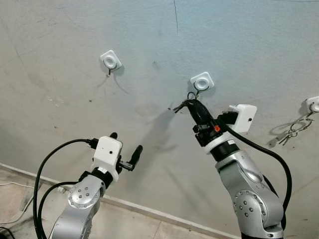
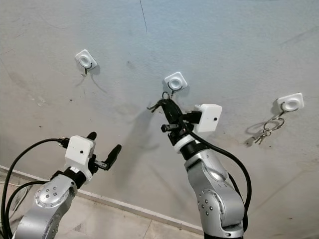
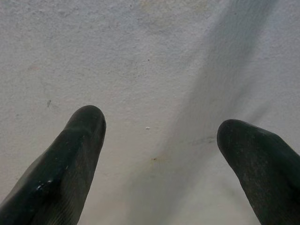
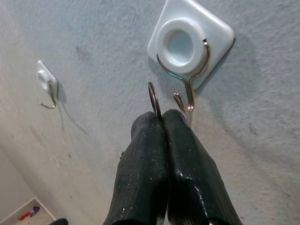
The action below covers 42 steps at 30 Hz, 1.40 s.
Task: Hang keys on a hook
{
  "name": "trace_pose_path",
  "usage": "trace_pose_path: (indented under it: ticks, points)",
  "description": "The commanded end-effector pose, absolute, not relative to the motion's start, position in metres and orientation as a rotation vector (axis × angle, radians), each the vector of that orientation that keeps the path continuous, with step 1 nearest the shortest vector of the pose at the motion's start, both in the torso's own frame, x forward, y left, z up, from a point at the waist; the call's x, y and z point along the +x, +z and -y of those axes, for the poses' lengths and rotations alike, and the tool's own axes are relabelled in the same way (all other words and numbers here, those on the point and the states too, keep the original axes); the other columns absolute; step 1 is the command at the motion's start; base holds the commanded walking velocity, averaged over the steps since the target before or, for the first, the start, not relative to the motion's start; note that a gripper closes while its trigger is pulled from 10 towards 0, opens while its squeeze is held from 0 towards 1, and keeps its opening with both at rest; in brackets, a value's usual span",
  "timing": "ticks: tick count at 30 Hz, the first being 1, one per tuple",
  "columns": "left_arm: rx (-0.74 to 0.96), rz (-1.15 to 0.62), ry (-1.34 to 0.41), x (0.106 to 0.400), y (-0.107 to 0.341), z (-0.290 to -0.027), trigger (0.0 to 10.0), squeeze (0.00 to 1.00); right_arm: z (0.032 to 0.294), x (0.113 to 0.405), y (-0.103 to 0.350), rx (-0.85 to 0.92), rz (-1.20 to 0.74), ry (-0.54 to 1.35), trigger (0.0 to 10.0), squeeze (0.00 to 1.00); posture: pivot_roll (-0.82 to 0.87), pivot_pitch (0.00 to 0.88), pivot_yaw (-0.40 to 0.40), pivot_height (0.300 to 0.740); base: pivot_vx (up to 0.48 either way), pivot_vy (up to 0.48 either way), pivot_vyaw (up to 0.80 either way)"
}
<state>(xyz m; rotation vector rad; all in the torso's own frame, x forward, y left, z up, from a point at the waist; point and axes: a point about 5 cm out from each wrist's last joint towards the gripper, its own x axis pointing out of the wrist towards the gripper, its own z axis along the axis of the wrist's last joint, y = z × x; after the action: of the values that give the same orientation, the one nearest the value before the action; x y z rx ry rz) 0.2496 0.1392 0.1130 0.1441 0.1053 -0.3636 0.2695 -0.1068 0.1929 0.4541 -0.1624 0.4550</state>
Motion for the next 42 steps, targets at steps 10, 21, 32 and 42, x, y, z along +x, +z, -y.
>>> trace_pose_path:
  ticks: [10, 21, 32, 42]
  points:
    - [0.137, -0.098, -0.376, 0.252, 0.117, -0.136, 10.0, 0.0, 0.113, 0.278, 0.192, 0.527, 0.135, 0.411, 10.0, 0.0, 0.13, 0.0, -0.06, 0.74, 0.0, 0.0, 0.0]
    - [0.13, -0.106, -0.377, 0.252, 0.116, -0.136, 10.0, 0.0, 0.116, 0.276, 0.174, 0.629, 0.06, 0.367, 10.0, 0.0, 0.13, 0.0, -0.058, 0.74, 0.0, 0.0, 0.0]
    - [0.118, -0.117, -0.376, 0.252, 0.115, -0.136, 10.0, 0.0, 0.115, 0.274, 0.161, 0.511, -0.009, 0.341, 10.0, 0.0, 0.13, 0.0, -0.056, 0.74, 0.0, 0.0, 0.0]
    - [0.117, -0.119, -0.38, 0.252, 0.116, -0.135, 10.0, 0.0, 0.119, 0.283, 0.18, 0.171, 0.1, 0.269, 10.0, 1.0, 0.13, 0.0, -0.054, 0.74, 0.0, 0.0, 0.0]
